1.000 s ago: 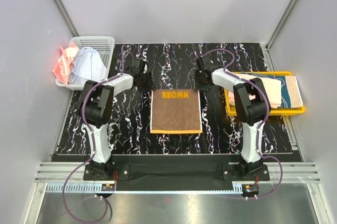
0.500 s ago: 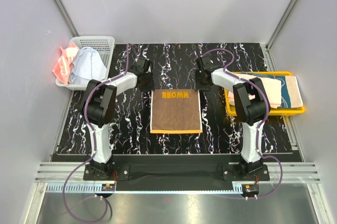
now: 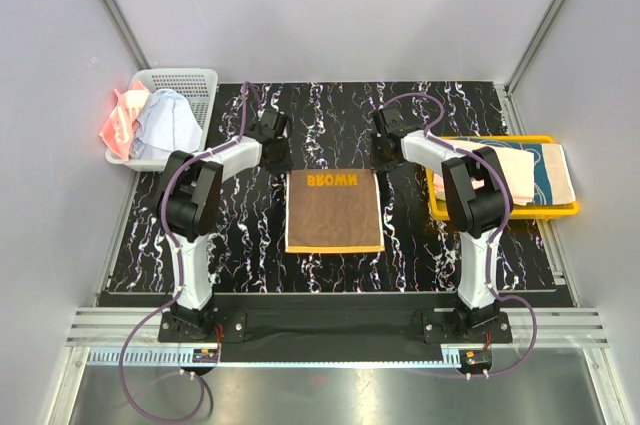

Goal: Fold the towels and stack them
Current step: Fold the towel

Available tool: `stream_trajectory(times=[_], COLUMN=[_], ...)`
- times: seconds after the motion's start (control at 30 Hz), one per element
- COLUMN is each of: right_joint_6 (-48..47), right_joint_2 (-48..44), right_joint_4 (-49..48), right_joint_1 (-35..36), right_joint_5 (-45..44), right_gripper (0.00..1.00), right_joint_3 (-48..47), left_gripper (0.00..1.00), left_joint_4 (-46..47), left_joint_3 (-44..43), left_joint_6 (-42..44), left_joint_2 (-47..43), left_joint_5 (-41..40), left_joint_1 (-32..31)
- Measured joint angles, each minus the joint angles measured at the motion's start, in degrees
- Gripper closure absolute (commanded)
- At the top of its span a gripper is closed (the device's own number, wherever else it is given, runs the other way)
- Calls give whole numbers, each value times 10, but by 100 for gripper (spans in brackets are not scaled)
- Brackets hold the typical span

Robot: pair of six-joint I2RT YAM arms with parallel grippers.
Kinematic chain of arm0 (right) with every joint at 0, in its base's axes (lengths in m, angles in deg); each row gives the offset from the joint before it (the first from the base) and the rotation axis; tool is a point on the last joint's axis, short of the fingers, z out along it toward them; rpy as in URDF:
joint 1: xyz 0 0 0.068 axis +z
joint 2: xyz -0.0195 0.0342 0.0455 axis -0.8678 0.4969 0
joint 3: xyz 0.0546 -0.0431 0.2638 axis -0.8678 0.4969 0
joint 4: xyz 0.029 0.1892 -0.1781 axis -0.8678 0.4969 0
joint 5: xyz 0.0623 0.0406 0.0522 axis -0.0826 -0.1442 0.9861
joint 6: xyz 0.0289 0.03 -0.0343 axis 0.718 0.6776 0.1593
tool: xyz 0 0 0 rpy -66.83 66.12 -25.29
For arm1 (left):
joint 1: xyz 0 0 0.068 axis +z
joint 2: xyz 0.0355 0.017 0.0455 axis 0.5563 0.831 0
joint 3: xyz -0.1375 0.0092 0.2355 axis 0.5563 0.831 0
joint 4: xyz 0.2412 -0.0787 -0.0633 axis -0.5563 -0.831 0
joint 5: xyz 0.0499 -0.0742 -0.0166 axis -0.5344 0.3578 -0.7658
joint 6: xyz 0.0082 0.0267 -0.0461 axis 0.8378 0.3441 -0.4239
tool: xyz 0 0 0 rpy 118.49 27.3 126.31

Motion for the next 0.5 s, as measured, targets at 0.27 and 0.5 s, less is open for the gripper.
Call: stream_trajectory(times=[0.27, 0.5], right_joint_6=[0, 1], right_joint_2=[1, 1], right_joint_4=[-9, -25], right_joint_1=[-1, -21], right_joint_5=[7, 35], right_gripper=[94, 100], right_joint_3=[0, -1], left_gripper=[100, 100], left_joint_4=[15, 49], left_joint_3=[0, 0], left_joint_6=[3, 2], left_joint_2=[2, 2], left_joint_5=[16, 26], left_joint_1=[1, 12])
